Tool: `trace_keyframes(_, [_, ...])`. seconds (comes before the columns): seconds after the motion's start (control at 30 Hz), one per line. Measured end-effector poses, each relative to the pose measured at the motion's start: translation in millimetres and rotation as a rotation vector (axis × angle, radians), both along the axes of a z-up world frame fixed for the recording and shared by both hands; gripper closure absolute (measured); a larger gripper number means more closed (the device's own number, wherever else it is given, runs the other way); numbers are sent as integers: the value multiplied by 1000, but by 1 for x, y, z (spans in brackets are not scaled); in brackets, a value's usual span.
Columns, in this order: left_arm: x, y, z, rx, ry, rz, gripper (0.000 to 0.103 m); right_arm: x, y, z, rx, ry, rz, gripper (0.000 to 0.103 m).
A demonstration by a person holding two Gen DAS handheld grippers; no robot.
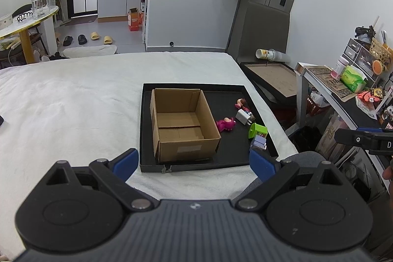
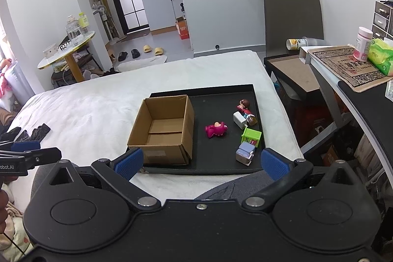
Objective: Organize rigid objects
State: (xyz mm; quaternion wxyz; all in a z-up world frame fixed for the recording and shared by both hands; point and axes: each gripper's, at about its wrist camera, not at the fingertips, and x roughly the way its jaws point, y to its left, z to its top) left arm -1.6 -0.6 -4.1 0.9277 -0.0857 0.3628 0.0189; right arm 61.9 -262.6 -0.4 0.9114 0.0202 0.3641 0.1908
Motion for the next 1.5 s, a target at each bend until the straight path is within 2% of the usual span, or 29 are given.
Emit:
trace_keyframes(0.93, [15,3,-2,5,18,-11,7,6,1,-5,4,13,0,0])
trace_keyframes(1.27, [38,12,-7,-17,25,-12,7,24,3,-11,7,27,-25,0])
trace_keyframes(1.5, [68,21,-18,-30,49,25,7,44,3,-20,24,42,-28,0])
